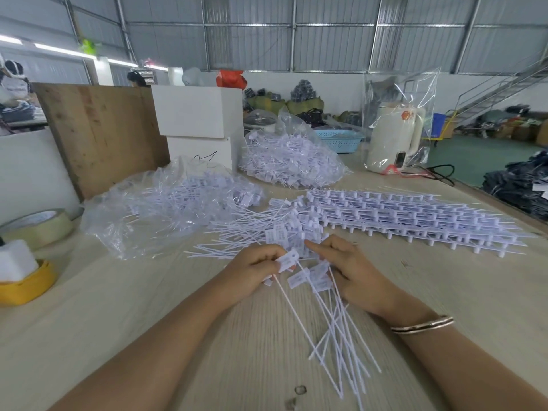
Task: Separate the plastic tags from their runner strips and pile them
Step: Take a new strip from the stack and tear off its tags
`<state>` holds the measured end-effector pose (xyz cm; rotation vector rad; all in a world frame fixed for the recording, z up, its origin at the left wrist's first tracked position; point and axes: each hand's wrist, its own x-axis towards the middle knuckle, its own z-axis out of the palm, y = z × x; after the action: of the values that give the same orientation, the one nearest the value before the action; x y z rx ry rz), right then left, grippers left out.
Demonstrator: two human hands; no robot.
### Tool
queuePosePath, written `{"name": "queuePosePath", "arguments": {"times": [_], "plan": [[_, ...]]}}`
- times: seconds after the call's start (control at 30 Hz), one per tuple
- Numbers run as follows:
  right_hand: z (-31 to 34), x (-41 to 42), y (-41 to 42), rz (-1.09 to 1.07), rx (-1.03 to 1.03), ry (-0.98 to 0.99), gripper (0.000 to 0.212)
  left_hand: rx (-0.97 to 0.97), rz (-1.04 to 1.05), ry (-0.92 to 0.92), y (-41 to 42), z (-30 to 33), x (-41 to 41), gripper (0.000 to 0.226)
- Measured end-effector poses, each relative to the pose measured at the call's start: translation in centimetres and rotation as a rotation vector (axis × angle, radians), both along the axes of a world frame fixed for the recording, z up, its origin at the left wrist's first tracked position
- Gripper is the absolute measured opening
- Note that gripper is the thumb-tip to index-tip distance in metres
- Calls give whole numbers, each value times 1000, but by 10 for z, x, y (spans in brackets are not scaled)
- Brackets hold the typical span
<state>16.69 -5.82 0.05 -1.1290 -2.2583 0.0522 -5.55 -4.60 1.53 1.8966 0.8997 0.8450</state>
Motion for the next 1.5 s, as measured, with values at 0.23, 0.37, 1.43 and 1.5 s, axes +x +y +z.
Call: {"name": "queuePosePath", "arguments": {"times": [0.23,0.37,1.43,1.5], "plan": [[12,-6,-5,29,208,128,64,-47,7,-45,1,0,2,29],[19,-18,-21,106,206,143,33,-36,35,-85,-2,-1,7,28],[20,-25,-26,139,-169,676,14,17,-13,-156,-20,6,21,30],[21,-25,-25,165,-202,759,11,55,-21,-178,-21,7,22,30]]}}
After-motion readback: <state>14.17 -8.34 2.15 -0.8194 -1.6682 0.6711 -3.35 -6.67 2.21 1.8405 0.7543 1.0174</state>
